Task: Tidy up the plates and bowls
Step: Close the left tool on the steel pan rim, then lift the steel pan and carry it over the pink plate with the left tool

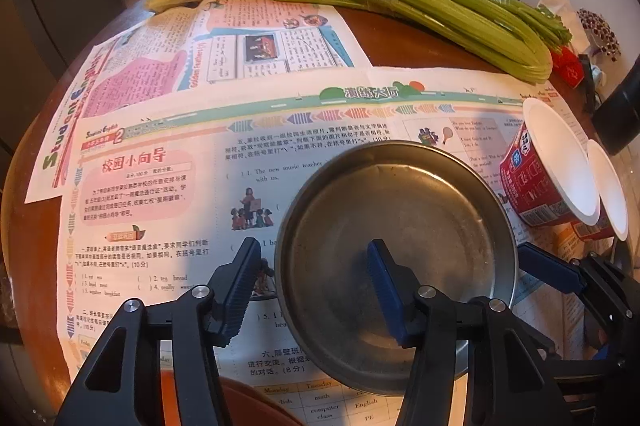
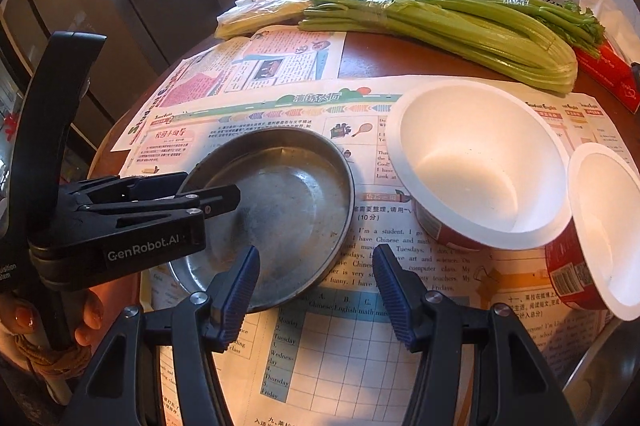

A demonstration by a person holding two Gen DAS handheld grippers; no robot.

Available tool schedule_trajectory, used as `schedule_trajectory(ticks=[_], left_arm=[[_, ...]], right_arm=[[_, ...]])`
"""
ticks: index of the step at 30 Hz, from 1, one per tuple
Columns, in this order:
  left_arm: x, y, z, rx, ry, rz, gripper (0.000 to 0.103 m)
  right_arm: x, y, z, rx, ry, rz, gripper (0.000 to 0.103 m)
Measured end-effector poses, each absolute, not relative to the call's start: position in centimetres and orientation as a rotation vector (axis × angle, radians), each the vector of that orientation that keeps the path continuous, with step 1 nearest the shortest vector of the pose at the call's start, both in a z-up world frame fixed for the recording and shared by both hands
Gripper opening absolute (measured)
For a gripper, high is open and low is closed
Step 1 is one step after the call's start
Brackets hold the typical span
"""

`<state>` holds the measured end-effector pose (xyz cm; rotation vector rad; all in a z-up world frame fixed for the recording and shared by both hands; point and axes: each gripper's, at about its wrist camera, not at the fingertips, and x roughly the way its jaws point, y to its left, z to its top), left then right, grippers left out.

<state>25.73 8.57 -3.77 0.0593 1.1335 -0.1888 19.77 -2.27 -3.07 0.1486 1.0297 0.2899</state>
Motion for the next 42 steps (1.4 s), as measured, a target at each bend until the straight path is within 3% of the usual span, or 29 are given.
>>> schedule_trajectory(ticks=[8,42], left_arm=[[25.5,8.0,-3.7,0.075,1.135,-0.206,0.047],[21.4,7.5,-0.3,0.088,1.059,-0.2,0.048]], right_arm=[[20.2,-1.2,-3.6,0.129,1.03,0.325,0.058],[16.4,-1.6,-0.8,0.118,0.975,0.38,0.057]])
